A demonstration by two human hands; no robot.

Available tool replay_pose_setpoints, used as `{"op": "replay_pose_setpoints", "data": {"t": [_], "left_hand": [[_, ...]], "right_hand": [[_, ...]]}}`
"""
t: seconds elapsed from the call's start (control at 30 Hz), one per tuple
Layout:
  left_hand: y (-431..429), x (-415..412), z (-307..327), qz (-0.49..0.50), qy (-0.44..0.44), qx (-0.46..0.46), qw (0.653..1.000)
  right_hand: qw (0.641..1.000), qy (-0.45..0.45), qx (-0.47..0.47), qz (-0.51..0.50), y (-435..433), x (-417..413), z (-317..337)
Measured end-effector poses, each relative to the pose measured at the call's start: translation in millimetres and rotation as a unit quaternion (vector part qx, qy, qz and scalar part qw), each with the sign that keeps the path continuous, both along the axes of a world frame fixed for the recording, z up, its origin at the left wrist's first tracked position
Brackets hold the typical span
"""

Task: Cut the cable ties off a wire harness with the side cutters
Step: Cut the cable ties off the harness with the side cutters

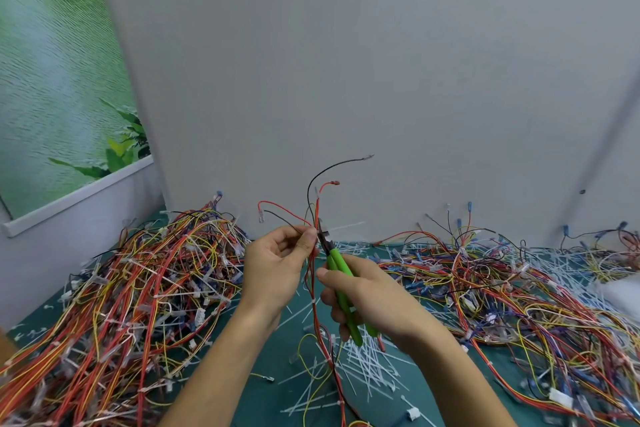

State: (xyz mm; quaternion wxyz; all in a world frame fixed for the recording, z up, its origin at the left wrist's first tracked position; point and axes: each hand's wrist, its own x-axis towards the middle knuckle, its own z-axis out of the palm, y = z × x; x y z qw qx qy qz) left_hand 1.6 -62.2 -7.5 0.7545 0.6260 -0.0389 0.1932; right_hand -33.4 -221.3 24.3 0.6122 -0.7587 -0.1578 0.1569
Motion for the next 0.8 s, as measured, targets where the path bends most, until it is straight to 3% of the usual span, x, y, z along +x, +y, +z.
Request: {"op": "replay_pose_setpoints", "data": {"t": [0.2,0.8], "left_hand": [[1.6,1.3,-1.8,0.001,0.002,0.023,1.000],[1.7,2.2,-0.6,0.018,-0.012,0.041,0.999]], "right_hand": [[0.999,0.040,0.020,-0.009,-3.8,-0.2,1.9],[1.000,0.016,0.017,-0.003,1.6,0.0,-0.5]]}}
